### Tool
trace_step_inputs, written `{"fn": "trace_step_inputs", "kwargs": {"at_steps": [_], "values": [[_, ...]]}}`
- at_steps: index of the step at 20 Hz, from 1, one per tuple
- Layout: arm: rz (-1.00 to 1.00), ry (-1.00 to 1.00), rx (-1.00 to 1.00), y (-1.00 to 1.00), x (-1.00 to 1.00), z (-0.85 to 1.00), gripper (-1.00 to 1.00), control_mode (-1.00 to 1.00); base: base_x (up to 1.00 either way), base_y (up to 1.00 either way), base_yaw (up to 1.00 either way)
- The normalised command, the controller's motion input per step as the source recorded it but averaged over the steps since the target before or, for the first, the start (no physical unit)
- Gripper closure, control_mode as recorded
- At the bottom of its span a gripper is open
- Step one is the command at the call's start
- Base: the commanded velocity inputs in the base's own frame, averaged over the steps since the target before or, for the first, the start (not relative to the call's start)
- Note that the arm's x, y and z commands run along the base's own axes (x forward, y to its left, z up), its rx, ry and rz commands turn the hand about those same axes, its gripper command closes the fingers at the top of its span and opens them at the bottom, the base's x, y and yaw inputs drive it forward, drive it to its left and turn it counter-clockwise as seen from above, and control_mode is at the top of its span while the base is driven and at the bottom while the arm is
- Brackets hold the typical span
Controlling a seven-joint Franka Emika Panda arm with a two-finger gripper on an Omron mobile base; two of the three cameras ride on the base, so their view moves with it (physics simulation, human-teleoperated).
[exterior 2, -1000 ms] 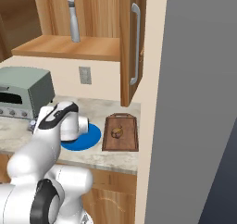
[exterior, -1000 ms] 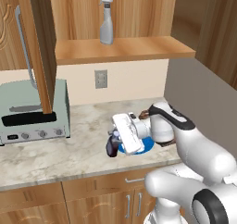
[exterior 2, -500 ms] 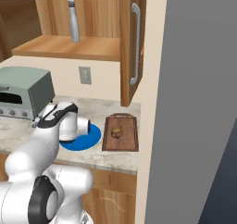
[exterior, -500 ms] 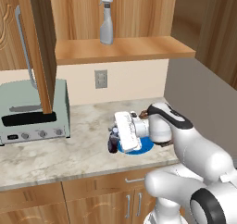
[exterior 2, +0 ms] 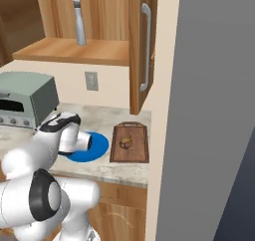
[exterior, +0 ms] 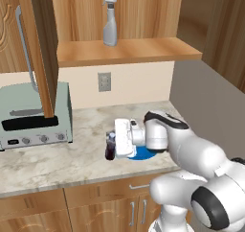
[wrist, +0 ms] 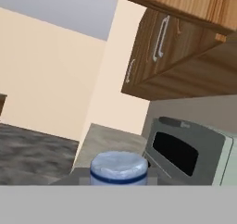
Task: Pick the chicken drumstick from the plate and place it on the cutting board. Then pick the condiment bottle from the cabinet and place it next to the cutting board.
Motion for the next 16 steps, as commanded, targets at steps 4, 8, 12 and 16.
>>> {"fn": "trace_step_inputs", "kwargs": {"at_steps": [4, 8, 12, 16], "values": [[-0.12, 0.02, 0.13, 0.20, 0.08, -0.56, 1.00, -1.00, 0.00, 0.00, 0.00], [-0.11, 0.00, 0.11, 0.15, 0.07, -0.54, 1.00, -1.00, 0.00, 0.00, 0.00], [-0.10, 0.00, 0.06, 0.12, 0.08, -0.51, 1.00, -1.00, 0.00, 0.00, 0.00], [-0.10, 0.00, 0.02, 0.06, 0.06, -0.48, 1.00, -1.00, 0.00, 0.00, 0.00]]}}
